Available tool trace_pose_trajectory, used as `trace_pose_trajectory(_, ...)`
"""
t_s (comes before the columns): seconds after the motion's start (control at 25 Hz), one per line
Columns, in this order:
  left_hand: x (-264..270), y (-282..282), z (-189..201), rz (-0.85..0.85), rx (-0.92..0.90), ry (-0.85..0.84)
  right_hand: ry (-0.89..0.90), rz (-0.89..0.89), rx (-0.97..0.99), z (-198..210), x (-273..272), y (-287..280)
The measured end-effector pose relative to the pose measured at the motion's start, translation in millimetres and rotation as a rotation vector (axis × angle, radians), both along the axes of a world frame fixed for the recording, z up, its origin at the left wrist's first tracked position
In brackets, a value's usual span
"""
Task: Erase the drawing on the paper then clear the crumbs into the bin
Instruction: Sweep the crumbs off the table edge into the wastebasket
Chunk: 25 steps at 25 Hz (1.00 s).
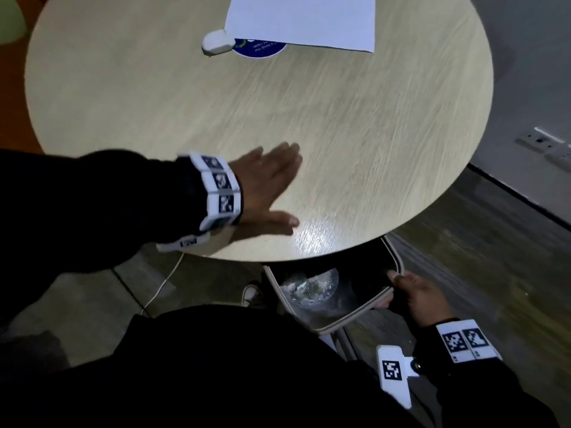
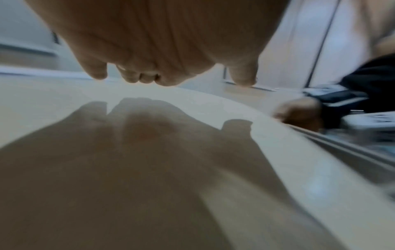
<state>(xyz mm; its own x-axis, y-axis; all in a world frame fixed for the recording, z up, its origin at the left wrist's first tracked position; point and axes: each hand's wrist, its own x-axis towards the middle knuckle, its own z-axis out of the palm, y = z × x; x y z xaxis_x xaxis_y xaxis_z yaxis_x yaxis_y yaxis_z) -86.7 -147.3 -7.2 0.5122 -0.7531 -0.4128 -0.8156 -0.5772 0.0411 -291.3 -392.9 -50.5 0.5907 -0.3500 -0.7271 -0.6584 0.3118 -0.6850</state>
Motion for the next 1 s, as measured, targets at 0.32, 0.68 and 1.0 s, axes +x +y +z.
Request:
trace_pose_trajectory(0.32, -39.6, -7.0, -25.7, -0.227, -0.035, 0.019, -0.011, -0.013, 0.012, -2.0, -3.5, 5.3)
trace_pose_trajectory(0.68, -5.0, 20.1, -2.7, 0.123, 0.054, 0.003, -0.042, -0.007, -0.007, -0.9, -11.7, 12.4)
trace_pose_trajectory(1.0, -98.3, -3.6, -7.9, -0.276, 0.028, 0.147, -0.048, -0.011, -0.012, -3.4, -14.8, 20.0)
